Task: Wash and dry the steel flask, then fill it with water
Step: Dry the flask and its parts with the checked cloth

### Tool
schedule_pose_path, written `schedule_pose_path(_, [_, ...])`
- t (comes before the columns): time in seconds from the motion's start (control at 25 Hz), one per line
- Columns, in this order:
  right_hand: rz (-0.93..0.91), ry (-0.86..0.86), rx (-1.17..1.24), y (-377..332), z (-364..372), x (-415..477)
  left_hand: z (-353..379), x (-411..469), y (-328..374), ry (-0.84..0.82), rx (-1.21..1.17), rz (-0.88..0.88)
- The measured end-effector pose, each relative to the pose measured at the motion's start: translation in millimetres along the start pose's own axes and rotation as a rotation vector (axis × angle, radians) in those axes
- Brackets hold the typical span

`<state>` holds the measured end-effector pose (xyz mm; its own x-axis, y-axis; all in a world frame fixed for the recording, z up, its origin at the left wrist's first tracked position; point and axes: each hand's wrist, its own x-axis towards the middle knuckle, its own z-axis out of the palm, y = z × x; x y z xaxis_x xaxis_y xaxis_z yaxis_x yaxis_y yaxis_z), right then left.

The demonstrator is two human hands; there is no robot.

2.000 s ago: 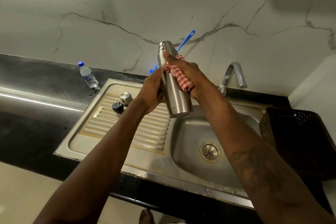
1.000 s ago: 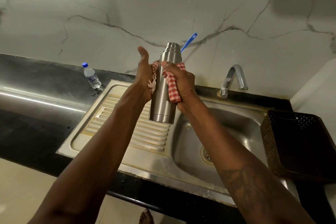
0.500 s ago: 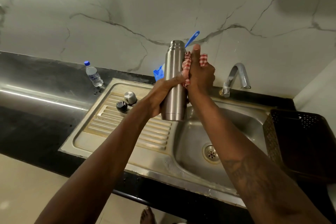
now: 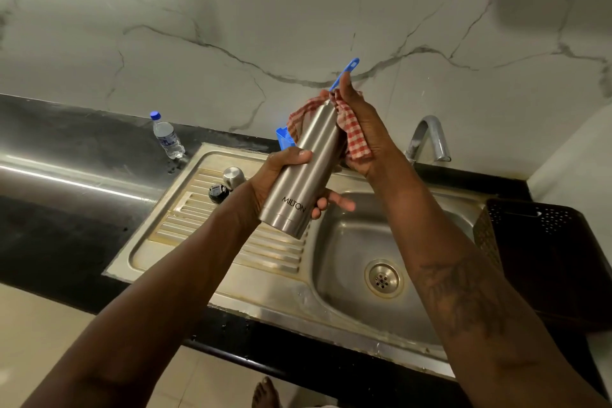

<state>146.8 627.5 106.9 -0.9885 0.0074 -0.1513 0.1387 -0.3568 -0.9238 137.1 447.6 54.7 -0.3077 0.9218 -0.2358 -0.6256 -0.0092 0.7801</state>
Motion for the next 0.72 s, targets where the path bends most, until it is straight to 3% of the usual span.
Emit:
schedule_pose_path(0.08, [0.031,0.056,-0.061,1,-1,3,-2,0,-7,0.033,0.015,-0.046])
schedule_pose_path(0.36, [0.112,0.327,-0.178,8,-10,2,30,-4,3,0.474,0.266,-0.187])
schedule_pose_path(0.56, [0.172,0.506,-0.285,8,-17,4,43,22,5,0.879,0.967,-0.128])
schedule_pose_path(0.72, [0.097,0.698,-0.416,13,-13,10,32,36,-22,1.083,1.491,0.031])
